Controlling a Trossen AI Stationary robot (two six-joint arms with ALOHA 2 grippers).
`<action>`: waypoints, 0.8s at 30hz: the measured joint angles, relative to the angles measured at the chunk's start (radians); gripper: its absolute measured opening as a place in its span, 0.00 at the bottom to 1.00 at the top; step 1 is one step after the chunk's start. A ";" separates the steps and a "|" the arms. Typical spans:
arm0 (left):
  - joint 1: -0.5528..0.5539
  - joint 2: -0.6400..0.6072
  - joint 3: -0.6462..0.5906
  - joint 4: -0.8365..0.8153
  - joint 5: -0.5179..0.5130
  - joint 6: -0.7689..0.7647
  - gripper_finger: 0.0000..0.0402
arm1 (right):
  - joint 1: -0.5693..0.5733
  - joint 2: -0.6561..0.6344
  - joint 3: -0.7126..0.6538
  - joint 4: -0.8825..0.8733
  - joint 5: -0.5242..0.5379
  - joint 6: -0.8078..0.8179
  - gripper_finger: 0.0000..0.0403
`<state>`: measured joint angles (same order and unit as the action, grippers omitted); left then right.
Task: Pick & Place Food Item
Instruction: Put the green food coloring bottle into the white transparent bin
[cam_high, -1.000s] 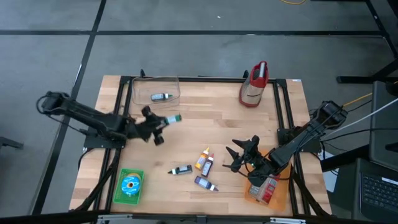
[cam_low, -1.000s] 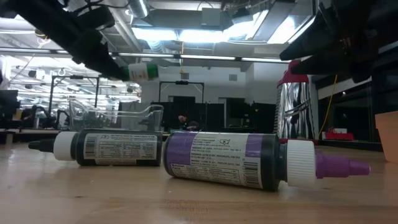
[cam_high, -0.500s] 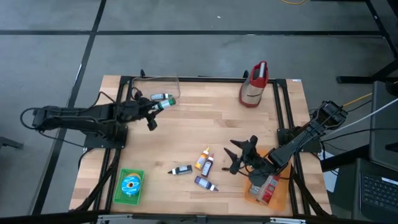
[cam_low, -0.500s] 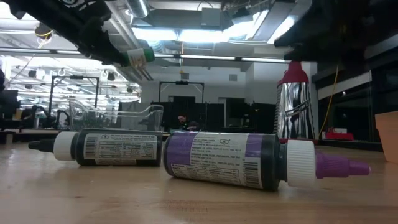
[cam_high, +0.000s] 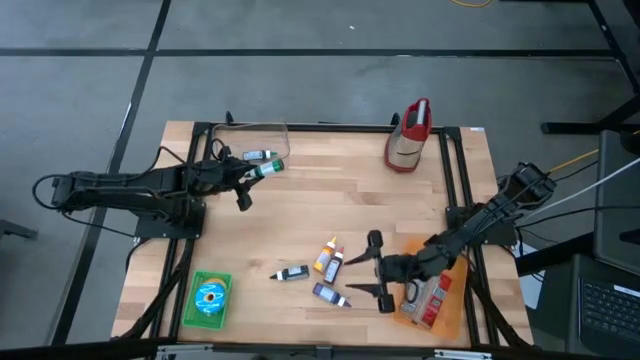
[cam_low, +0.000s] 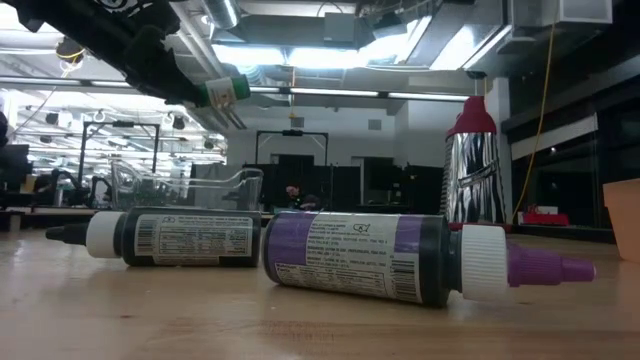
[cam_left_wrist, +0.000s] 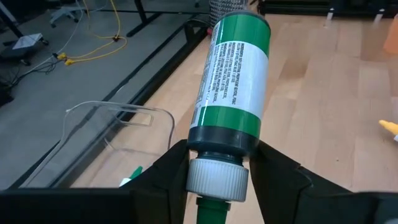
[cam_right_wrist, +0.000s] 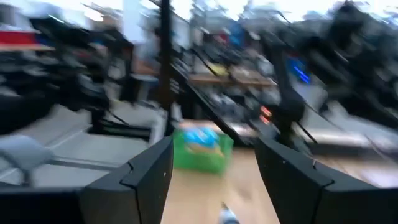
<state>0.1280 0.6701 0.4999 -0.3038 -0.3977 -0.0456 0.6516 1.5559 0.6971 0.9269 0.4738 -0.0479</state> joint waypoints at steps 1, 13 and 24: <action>0.000 0.000 0.000 0.000 0.000 0.000 0.34 | -0.007 0.003 0.000 0.016 -0.029 -0.014 0.57; 0.001 0.000 0.000 -0.011 -0.017 0.018 0.34 | -0.028 0.004 0.000 -0.078 0.212 -0.012 0.57; 0.218 0.000 0.000 -0.077 -0.005 0.082 0.34 | -0.044 0.004 0.000 -0.107 0.264 -0.039 0.57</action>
<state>0.3458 0.6701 0.4999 -0.3813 -0.4023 0.0367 0.6076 1.5600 0.6971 0.8204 0.7381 -0.0864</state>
